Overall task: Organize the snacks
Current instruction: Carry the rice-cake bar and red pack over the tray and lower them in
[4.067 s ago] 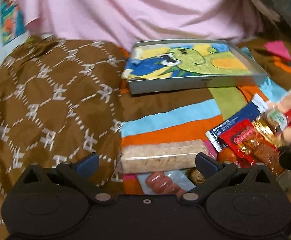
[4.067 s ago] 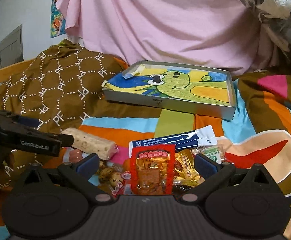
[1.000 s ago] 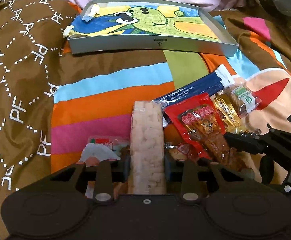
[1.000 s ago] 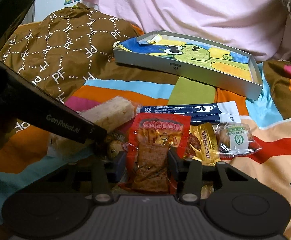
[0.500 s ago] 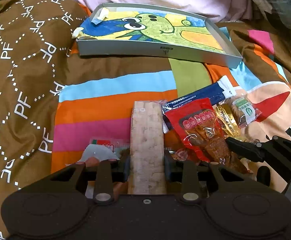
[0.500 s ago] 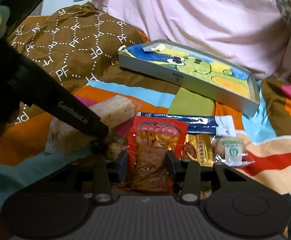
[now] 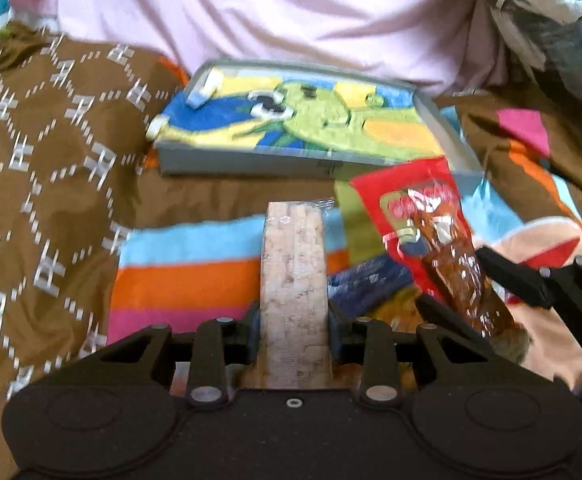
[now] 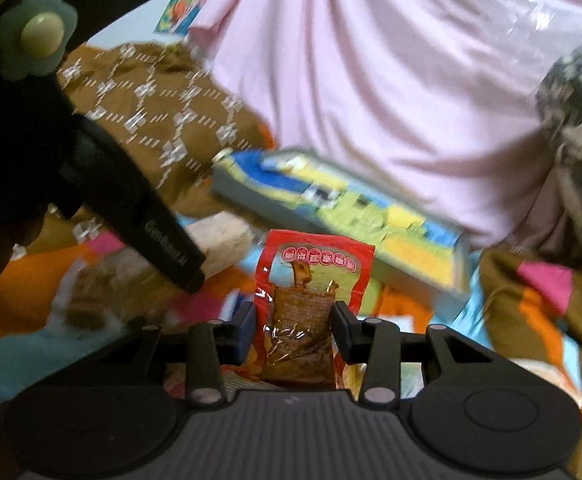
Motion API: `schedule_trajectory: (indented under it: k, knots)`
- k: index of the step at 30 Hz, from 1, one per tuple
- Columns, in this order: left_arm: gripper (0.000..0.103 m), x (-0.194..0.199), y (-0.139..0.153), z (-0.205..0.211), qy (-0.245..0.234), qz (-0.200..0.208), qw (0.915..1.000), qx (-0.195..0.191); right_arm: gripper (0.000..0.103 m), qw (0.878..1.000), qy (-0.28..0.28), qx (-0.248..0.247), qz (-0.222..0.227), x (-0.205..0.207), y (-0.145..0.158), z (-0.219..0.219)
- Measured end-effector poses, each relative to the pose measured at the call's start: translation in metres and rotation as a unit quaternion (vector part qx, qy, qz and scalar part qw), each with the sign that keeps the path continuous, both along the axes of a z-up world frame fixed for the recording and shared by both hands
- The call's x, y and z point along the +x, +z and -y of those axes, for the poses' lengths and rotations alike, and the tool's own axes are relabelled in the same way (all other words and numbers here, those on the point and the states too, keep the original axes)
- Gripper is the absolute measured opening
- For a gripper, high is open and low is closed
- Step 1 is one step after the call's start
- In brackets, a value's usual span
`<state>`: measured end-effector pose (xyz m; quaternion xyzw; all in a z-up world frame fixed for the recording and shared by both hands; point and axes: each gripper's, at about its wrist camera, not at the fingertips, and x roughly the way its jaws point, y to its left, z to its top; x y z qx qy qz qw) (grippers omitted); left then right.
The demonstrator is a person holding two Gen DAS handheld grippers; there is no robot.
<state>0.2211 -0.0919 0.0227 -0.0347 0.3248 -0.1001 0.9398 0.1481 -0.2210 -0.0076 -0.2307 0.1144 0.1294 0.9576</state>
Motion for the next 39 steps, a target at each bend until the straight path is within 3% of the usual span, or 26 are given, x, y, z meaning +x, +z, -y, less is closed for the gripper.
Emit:
schedule_trajectory:
  k: [10,14,20,26,39]
  knots:
    - [0.034,0.068,0.052,0.02,0.022,0.09,0.9956,-0.011,0.045,0.989,-0.052,0.099,0.093,0.075,0.034,0.017]
    - [0.034,0.103,0.067,0.021,0.041,0.103,0.9935,-0.025,0.045,0.983,-0.054,0.135,0.113,0.103,0.046,0.034]
    - [0.034,0.148,0.064,0.023,0.064,0.097,0.9928,-0.028,0.046,0.969,-0.065,0.206,0.123,0.142,0.059,0.06]
    - [0.035,0.18,0.045,0.027,0.071,0.074,0.9943,-0.029,0.046,0.956,-0.063,0.266,0.105,0.176,0.049,0.084]
    - [0.035,0.213,0.013,0.036,0.079,0.026,0.9959,-0.036,0.047,0.963,-0.08,0.253,0.039,0.207,0.022,0.086]
